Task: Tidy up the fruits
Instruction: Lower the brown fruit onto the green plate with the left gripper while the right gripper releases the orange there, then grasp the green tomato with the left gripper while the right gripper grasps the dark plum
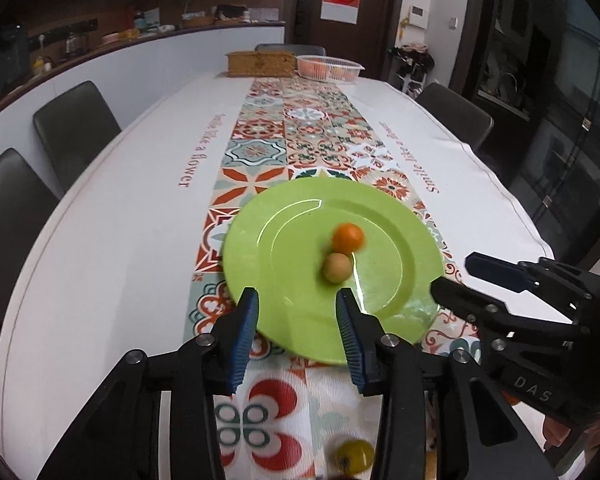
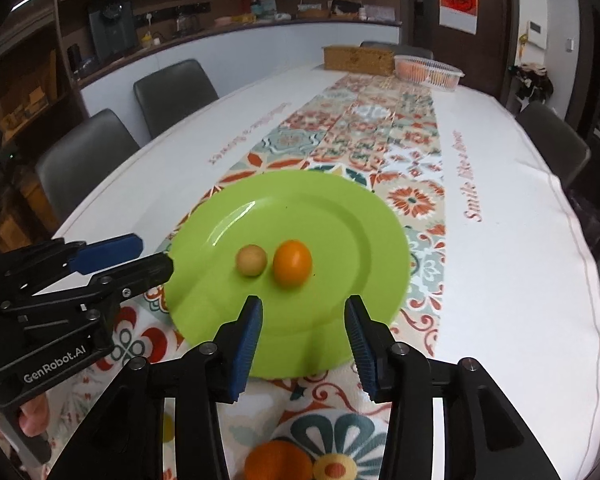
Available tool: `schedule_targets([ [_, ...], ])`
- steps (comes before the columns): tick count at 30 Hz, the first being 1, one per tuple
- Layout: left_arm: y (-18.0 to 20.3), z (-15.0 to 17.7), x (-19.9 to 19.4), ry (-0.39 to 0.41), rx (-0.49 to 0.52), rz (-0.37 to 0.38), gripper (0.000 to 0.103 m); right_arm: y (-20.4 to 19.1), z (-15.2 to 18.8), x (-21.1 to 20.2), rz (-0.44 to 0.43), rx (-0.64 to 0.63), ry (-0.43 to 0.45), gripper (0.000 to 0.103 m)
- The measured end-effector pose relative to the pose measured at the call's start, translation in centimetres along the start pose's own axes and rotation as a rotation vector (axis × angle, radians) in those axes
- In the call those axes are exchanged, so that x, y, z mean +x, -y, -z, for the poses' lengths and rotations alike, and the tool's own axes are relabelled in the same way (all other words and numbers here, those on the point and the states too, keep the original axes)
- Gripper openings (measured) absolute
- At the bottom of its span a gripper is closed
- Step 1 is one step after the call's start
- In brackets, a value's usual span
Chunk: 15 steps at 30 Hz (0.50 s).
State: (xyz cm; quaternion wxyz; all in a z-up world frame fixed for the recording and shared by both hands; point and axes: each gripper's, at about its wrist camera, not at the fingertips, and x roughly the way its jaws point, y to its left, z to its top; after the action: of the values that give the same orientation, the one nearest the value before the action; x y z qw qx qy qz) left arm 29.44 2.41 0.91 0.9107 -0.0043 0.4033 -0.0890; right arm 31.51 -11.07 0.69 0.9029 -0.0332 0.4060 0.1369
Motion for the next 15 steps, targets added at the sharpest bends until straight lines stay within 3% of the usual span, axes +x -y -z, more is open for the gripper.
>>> schedule_targets([
  [6,0.7,1.0,-3.6,0.048,0.014,-0.038,0.043,-0.1,0.9,-3.7,0.015,0.027,0.068,0.053],
  [15,2.2,3.0,-8.9,0.134,0.038,-0.086,0.066,-0.7,2.8,-8.2,0.051,0.022,0.116,0.056],
])
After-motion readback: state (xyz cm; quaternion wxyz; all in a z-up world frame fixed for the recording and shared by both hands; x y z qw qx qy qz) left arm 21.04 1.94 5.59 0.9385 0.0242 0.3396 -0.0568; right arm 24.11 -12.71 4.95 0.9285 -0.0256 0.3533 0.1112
